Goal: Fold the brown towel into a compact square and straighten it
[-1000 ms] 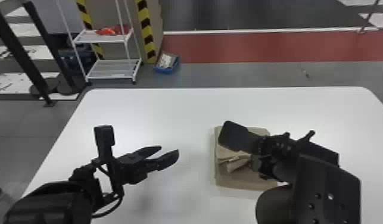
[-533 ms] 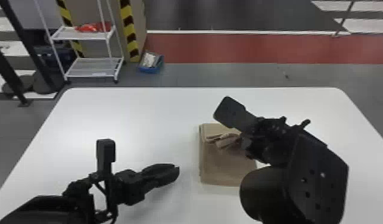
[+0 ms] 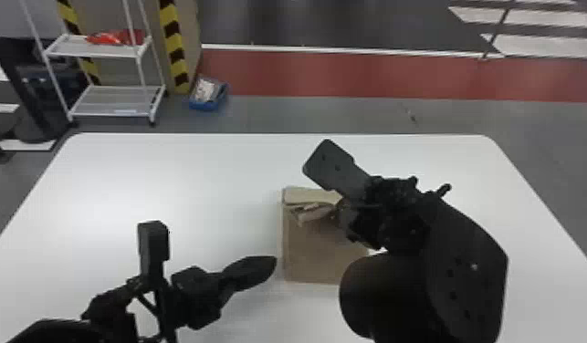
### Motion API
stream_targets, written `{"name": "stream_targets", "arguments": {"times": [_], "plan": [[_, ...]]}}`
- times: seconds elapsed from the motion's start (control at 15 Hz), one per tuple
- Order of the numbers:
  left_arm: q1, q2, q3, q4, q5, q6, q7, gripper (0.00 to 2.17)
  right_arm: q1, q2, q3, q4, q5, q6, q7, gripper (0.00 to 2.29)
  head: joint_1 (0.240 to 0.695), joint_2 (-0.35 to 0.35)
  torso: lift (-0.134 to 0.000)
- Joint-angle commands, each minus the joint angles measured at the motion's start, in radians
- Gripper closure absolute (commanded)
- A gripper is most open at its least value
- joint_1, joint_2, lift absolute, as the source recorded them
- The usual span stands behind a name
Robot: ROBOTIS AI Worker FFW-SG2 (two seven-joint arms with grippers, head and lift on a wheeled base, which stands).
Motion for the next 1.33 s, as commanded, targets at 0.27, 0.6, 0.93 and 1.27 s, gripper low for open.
{"name": "stream_targets", "arguments": {"times": [0.27, 0.6, 0.93, 1.27], "plan": [[0.031, 0.002, -0.038, 0.005, 0.059, -0.151, -0.024, 2.15, -0.004, 0.001, 0.000, -0.002, 0.011, -0.004, -0.001, 1.49, 0.695, -0.071, -0.124], [0.008, 0.005, -0.139, 0.125, 0.000, -0.320, -0.016, 2.15, -0.001, 0.001, 0.000, -0.013, 0.013, -0.004, 0.001, 1.48, 0.695, -0.115, -0.124], [-0.032, 0.001, -0.194, 0.202, -0.067, -0.381, 0.005, 2.15, 0.035, 0.001, 0.009, -0.065, 0.024, -0.004, 0.021, 1.48, 0.695, -0.139, -0.124], [-0.052, 0.001, -0.220, 0.243, -0.170, -0.403, 0.044, 2.15, 0.081, -0.008, 0.012, -0.100, 0.045, -0.007, 0.044, 1.48, 0.695, -0.152, -0.124]]}}
